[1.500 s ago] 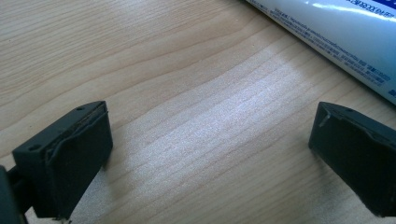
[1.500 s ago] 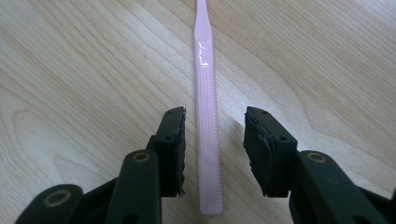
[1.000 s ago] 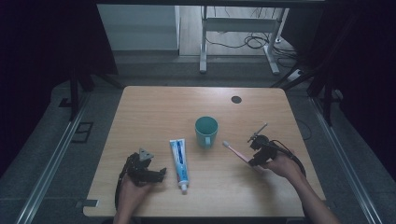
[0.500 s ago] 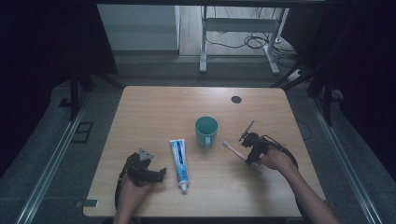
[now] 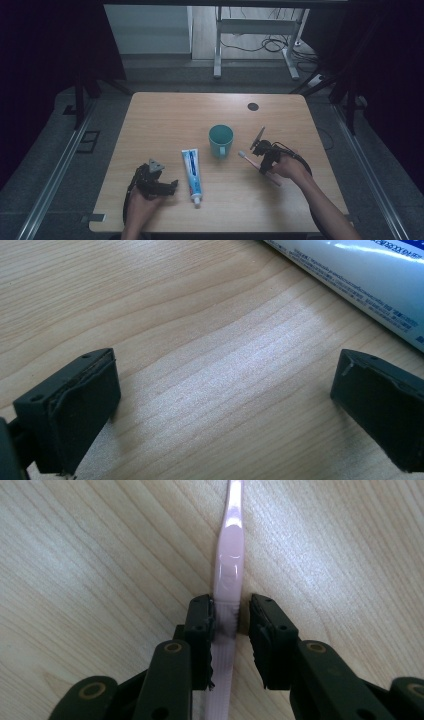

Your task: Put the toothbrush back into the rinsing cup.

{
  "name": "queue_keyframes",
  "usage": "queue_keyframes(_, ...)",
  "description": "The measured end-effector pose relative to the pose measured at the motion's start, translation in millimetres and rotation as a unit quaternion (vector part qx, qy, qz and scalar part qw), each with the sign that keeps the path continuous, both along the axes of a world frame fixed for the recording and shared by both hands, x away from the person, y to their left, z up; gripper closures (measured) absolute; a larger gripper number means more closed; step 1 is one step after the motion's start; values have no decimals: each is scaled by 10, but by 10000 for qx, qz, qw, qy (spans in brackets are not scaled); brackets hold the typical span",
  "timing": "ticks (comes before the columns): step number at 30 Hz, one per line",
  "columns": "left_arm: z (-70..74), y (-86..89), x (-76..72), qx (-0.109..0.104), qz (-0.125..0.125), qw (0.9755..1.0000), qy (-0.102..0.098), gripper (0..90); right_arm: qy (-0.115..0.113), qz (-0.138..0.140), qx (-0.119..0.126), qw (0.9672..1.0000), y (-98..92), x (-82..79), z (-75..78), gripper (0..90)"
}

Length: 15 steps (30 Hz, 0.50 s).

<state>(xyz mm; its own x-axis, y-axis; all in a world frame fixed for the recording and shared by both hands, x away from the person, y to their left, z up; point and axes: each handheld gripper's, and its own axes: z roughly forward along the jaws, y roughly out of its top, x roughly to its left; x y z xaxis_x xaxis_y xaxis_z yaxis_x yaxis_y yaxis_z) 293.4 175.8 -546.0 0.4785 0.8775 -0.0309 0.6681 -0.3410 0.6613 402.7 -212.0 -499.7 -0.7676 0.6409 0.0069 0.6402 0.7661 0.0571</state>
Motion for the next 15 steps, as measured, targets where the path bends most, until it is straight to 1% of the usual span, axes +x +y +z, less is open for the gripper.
queue_keyframes(3, 0, 0, 0, -2, 1, 10000, 1, 0, 6, 20, -27, 10000, 14, 9, 3, 723)
queue_keyframes(5, 0, 0, 0, -1, 0, 10000, 0, 0, 35, 35, -11, 10000, 23, 16, -1, 774)
queue_keyframes(11, 0, 0, 0, -1, 1, 10000, -1, 0, 92, -42, -27, 9999, 26, 24, 2, 784)
queue_keyframes(13, 0, 0, 0, -2, 0, 10000, 0, 0, 62, -45, -52, 10000, 21, 25, 8, 785)
queue_keyframes(15, 0, 0, 0, -3, 2, 10000, 0, 0, 18, -109, 15, 9999, 9, 24, 28, 785)
